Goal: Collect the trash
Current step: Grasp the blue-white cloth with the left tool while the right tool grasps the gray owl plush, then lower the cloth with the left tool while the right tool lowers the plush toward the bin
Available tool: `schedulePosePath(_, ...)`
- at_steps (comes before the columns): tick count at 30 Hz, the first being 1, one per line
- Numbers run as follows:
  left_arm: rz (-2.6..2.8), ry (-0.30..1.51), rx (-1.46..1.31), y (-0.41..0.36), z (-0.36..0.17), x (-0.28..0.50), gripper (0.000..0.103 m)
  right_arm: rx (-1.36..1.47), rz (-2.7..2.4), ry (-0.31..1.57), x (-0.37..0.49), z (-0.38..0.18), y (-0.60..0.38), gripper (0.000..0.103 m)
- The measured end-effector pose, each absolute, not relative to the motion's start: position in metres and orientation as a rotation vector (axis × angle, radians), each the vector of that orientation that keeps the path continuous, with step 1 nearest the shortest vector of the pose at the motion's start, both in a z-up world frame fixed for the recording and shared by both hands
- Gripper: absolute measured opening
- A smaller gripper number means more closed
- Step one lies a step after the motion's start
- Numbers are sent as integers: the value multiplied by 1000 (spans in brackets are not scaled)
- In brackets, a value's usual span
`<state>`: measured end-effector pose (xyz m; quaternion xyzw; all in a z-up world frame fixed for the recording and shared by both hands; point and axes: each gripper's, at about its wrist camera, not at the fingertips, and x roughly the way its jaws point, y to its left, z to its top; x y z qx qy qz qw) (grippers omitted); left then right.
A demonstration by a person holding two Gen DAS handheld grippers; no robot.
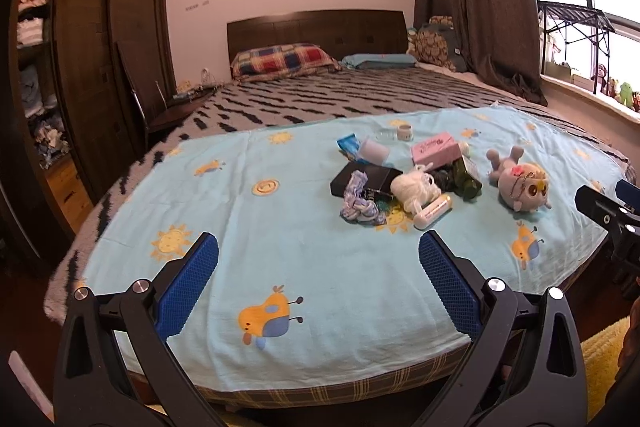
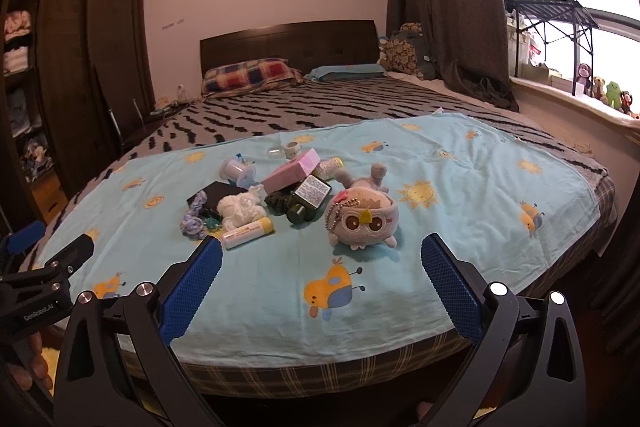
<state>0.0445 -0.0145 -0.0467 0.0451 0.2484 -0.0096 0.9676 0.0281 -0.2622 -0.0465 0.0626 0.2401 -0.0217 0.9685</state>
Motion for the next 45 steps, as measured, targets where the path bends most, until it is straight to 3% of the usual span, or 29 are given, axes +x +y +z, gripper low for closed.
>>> schedulePosePath(24,-147,730,44,-25,-108,180,95,186,-106,590,148,-103,-294,100)
schedulePosePath(26,-143,732,29,-22,-111,188,89,179,-108,594,153,-105,-293,100)
schedulePosePath(28,-155,740,8,-20,-113,195,74,176,-101,594,156,-107,-293,100)
schedulePosePath(35,-194,758,45,-29,-120,212,68,169,-106,623,169,-117,-290,99)
schedulePosePath(37,-205,782,47,-31,-124,219,52,165,-114,624,170,-120,-291,94)
schedulePosePath(39,-219,790,49,-32,-126,220,44,153,-133,619,169,-120,-292,82)
schedulePosePath(45,-227,775,57,-33,-118,207,41,135,-119,611,161,-112,-291,80)
